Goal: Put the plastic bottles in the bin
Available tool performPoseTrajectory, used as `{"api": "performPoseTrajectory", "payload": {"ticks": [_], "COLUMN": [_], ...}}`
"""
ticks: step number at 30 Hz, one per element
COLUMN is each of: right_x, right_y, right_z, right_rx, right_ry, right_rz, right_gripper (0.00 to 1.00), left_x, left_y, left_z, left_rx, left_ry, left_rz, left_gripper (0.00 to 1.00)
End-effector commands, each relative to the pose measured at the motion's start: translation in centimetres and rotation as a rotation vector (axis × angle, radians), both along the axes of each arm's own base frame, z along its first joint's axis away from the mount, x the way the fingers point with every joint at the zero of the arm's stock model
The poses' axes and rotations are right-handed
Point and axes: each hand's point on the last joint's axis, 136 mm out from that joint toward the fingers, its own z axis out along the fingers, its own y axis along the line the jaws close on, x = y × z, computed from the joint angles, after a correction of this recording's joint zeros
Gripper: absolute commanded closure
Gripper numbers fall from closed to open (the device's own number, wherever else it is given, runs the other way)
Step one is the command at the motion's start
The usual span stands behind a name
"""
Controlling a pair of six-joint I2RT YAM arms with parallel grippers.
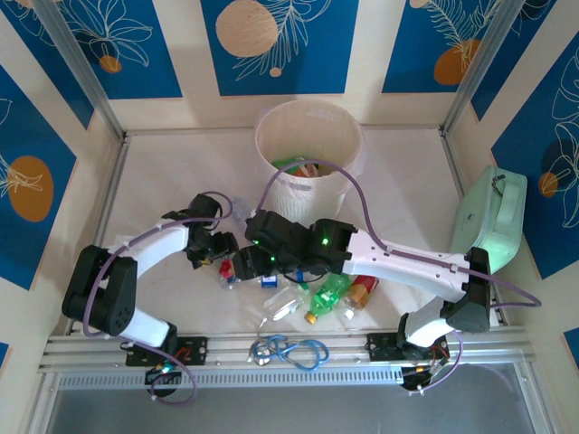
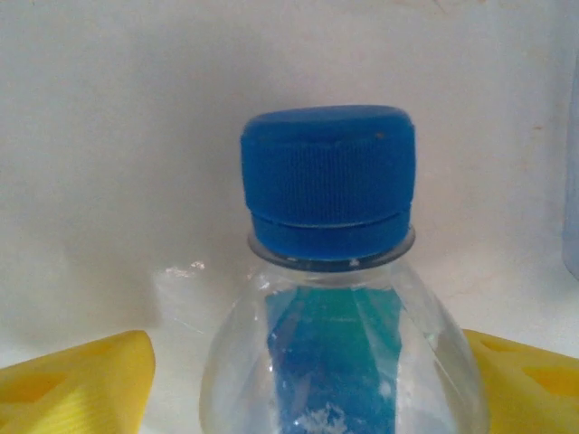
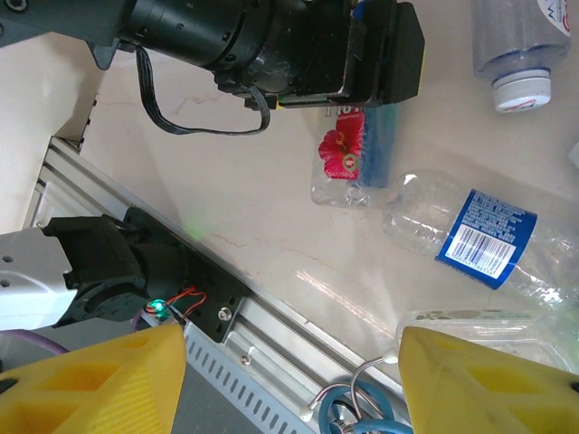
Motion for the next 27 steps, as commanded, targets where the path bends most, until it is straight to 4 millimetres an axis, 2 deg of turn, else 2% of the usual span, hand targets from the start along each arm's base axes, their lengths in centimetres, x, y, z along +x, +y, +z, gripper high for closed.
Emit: {"api": "performPoseTrajectory", "payload": {"ticks": [1,8,12,15,18,21,27], "right_x": [0.0,0.0,0.0,-0.1,-0.2,0.1,1.5], "right_y": [-0.7,-1.0,-1.3,-1.3,-0.9,-0.7,-1.4], "right_z": [0.2,-0.2,-0.3,-0.1,0.7,2.1,5.7], "right_rx": [0.01,0.008,0.013,0.021,0.048,0.084,0.242], "right_ry": [0.004,0.011,0.011,0.009,0.015,0.001,0.036], "right_rz": [-0.015,-0.027,-0.036,-0.032,-0.016,-0.004,0.0], "right_gripper": [0.36,0.37,0.37,0.37,0.37,0.36,0.25], "left_x": [0.6,0.2,0.3,0.6,0.9,1.4,2.7], "left_y": [-0.3,-0.4,-0.7,-1.2,-2.0,-3.0,-6.2], "left_z": [0.1,-0.2,1.2,3.1,6.0,9.6,19.3], "left_rx": [-0.009,-0.017,-0.044,-0.092,-0.174,-0.286,-0.604], "left_ry": [-0.004,0.014,-0.014,-0.051,-0.118,-0.193,-0.41], "left_rz": [0.012,0.024,0.029,0.033,0.054,0.067,0.031], "left_gripper": [0.22,0.37,0.4,0.42,0.44,0.43,0.4]}}
